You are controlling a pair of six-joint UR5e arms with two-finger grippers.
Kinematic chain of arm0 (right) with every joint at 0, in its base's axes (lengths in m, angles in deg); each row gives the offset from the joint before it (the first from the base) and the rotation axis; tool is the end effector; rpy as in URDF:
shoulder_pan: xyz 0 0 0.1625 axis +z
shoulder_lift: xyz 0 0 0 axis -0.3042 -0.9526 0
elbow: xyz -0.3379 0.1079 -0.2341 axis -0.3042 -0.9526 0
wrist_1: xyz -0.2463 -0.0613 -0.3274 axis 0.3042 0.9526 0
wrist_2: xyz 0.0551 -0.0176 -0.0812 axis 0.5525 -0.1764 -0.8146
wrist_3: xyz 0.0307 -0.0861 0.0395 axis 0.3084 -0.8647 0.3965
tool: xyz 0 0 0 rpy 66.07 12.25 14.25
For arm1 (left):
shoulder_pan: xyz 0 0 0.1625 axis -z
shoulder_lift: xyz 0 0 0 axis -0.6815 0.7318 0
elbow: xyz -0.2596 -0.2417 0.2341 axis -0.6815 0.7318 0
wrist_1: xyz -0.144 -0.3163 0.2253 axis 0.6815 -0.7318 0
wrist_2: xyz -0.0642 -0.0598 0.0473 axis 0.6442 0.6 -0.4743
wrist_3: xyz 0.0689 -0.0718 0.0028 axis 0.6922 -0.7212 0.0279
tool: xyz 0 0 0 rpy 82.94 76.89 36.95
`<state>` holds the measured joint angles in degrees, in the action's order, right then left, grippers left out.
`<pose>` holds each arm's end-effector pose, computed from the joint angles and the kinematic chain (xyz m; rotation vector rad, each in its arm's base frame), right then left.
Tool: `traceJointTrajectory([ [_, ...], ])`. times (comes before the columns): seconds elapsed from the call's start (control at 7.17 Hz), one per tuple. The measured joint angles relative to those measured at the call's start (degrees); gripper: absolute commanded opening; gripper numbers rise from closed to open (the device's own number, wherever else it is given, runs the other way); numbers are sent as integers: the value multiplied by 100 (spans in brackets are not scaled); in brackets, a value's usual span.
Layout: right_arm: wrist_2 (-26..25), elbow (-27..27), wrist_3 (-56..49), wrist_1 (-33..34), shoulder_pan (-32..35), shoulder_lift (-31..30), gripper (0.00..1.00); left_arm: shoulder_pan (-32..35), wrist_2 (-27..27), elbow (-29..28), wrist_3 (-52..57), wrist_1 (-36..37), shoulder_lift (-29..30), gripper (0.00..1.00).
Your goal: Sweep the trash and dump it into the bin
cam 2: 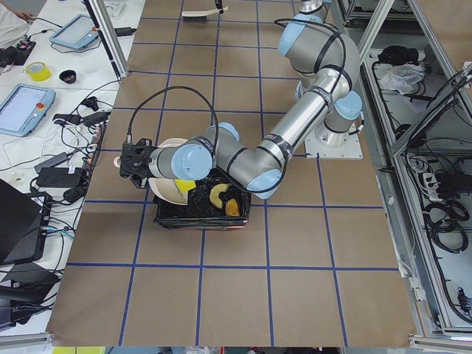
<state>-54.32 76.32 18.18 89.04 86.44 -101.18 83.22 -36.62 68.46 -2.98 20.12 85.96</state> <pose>-0.0954 -0.5771 0.2329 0.0570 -3.0750 -0.3632 0.4045 -0.6194 0.4389 0.0633 -2.4751 1.1005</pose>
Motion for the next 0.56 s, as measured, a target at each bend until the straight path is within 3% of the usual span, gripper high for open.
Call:
traceJointTrajectory([
  [0.56,-21,-238,-50,7,-3,-68,100,32,196,648,1417,2,-747,0],
])
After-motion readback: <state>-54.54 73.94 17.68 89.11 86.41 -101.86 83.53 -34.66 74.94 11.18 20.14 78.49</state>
